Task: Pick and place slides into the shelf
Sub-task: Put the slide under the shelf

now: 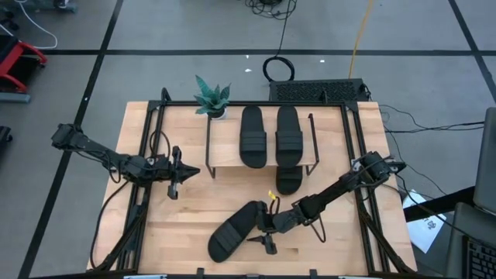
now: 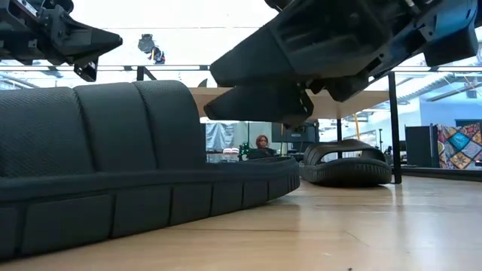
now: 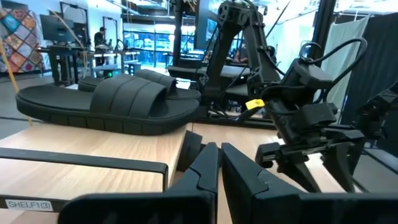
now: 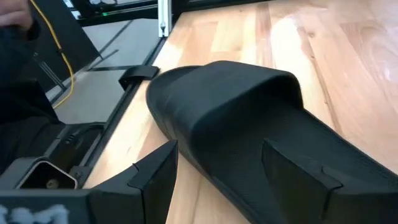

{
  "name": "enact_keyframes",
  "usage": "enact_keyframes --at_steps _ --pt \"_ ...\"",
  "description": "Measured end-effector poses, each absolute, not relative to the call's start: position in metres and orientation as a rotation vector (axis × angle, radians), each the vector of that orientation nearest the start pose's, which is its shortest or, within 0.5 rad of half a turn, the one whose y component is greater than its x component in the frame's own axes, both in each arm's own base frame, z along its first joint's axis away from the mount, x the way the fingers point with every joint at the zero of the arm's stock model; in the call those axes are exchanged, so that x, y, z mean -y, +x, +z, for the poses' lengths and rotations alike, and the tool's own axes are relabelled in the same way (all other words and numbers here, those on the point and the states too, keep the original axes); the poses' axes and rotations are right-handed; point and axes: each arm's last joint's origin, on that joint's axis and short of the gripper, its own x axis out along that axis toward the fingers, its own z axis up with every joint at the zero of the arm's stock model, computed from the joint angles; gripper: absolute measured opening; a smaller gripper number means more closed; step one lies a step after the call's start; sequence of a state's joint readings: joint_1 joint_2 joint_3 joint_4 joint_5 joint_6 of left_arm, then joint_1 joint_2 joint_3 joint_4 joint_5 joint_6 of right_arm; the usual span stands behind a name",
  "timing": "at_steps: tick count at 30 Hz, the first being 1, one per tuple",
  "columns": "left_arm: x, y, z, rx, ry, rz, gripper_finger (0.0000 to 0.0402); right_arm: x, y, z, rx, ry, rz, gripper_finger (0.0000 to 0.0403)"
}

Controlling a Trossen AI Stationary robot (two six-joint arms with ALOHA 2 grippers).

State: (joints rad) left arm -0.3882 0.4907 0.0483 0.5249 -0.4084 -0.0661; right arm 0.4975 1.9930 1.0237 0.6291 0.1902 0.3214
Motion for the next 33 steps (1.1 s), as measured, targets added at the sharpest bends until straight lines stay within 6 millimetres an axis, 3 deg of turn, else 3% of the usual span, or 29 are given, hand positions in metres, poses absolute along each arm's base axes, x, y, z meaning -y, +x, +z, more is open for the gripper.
enact_keyframes --at_steps 11,19,27,30,33 --pt "0.038 0.123 0.185 0.076 -0.088 0.019 0.0017 -0.191 0.363 0.141 -0.328 0.238 0.266 0.0222" --pt "0.038 0.123 0.184 0.068 -0.085 0.019 0.0017 -0.201 0.383 0.124 -0.345 0.230 0.262 0.0222" --pt "0.038 0.123 0.182 0.051 -0.083 0.020 0.0017 -0.207 0.395 0.126 -0.321 0.181 0.299 0.0219" --pt "0.038 0.123 0.182 0.050 -0.083 0.020 0.0017 -0.205 0.395 0.124 -0.341 0.170 0.317 0.0194" --pt "0.038 0.123 0.182 0.051 -0.112 0.019 0.0017 -0.204 0.396 0.124 -0.347 0.170 0.334 0.0140"
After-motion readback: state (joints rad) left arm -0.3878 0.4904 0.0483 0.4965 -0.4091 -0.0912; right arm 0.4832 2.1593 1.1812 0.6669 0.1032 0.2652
